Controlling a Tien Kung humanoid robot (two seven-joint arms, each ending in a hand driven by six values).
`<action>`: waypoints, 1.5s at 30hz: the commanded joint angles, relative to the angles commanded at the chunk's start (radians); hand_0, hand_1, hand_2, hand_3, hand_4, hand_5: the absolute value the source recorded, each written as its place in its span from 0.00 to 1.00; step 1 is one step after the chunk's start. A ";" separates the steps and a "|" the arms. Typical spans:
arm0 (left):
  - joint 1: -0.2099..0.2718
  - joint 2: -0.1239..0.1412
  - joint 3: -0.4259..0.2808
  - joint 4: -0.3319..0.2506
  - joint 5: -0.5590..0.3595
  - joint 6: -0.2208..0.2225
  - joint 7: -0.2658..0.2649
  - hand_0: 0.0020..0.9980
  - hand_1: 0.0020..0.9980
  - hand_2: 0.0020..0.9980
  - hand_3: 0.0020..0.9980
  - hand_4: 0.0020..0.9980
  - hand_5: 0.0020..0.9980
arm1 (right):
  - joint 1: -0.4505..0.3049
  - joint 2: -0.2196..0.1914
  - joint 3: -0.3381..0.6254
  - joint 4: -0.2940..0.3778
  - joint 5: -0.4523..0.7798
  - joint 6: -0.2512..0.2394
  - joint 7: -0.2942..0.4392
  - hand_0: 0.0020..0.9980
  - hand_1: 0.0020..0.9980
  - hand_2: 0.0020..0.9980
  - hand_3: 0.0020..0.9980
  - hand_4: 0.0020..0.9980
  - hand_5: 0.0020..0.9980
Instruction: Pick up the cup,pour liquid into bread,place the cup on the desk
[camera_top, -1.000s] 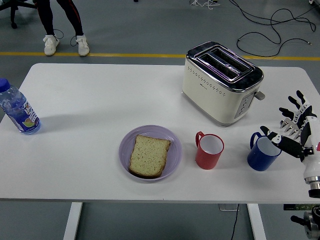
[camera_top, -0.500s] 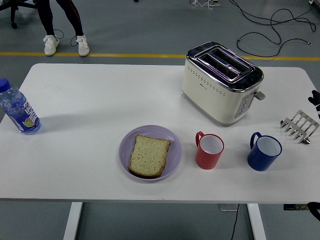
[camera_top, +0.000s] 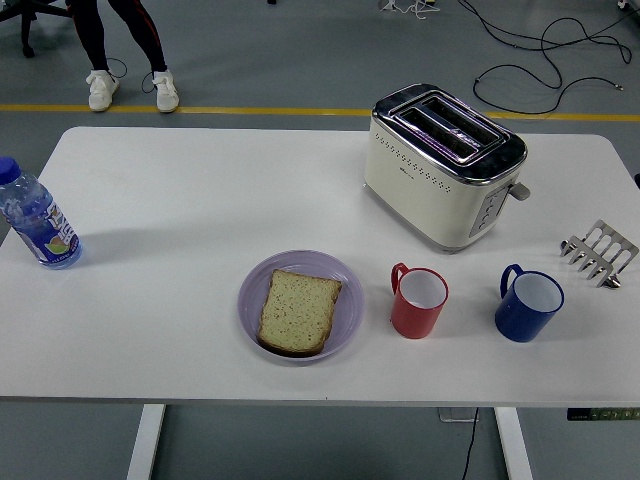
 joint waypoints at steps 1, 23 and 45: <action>0.003 0.000 0.007 0.000 -0.009 0.001 -0.001 0.66 0.71 0.73 0.64 0.39 0.94 | -0.003 -0.001 0.014 -0.004 0.035 0.015 -0.019 0.68 0.65 0.70 0.67 0.66 0.22; 0.012 -0.015 -0.046 0.000 0.039 0.003 0.008 0.67 0.71 0.74 0.64 0.39 0.94 | -0.011 0.012 0.109 -0.081 0.208 0.056 -0.092 0.66 0.64 0.67 0.62 0.56 0.20; 0.004 -0.011 -0.020 0.000 0.014 0.000 -0.001 0.66 0.71 0.74 0.64 0.39 0.94 | 0.022 0.008 0.130 -0.123 0.256 0.051 -0.096 0.66 0.64 0.67 0.62 0.52 0.21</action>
